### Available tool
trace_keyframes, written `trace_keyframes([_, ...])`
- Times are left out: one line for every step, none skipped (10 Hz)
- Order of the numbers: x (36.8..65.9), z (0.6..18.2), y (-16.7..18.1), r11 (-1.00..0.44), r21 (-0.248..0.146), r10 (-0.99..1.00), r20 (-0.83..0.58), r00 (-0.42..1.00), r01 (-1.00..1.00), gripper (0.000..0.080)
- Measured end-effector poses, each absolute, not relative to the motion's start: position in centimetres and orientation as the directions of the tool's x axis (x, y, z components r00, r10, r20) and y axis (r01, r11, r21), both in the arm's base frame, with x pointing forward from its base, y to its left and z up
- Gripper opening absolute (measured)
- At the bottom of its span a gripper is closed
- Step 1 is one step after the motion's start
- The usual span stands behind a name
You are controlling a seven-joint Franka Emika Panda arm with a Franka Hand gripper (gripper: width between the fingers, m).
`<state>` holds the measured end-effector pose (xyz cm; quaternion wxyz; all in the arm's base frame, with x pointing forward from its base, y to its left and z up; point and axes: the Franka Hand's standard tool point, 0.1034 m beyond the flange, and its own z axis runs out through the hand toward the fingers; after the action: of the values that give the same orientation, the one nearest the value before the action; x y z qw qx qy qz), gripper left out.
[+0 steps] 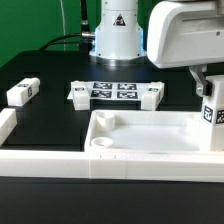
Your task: Assemble desk
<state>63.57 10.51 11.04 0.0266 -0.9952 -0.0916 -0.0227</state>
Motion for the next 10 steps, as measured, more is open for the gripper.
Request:
trace_keyframes([63.57,11.03,10.47,-0.982,-0.049,0.18,0.05,0.982,0.183,0.0288])
trace_keyframes([63.58,11.03,10.45,-0.982,-0.049,0.18,0.05,0.982,0.182,0.0289])
trace_keyframes([63.58,11.02,10.45,-0.982,-0.049,0.18,0.05,0.982,0.182,0.0289])
trace_keyframes([63.58,11.02,10.44,-0.984,-0.05,0.166,0.049,0.985,0.168,0.0289])
trace_keyframes([63.58,11.0,10.39,-0.988,-0.057,0.14,0.048,0.989,0.143,0.0289])
trace_keyframes([63.66,11.02,10.11,-0.996,-0.081,0.043,0.044,0.998,0.047,0.0289])
trace_keyframes([63.69,11.03,9.97,-0.994,-0.096,-0.054,0.035,0.998,-0.05,0.0289])
trace_keyframes([63.72,11.03,9.89,-0.987,-0.103,-0.127,0.028,0.991,-0.124,0.029])
trace_keyframes([63.73,11.04,9.87,-0.982,-0.104,-0.158,0.025,0.987,-0.155,0.029])
trace_keyframes([63.76,11.03,9.82,-0.963,-0.11,-0.25,0.017,0.968,-0.246,0.029])
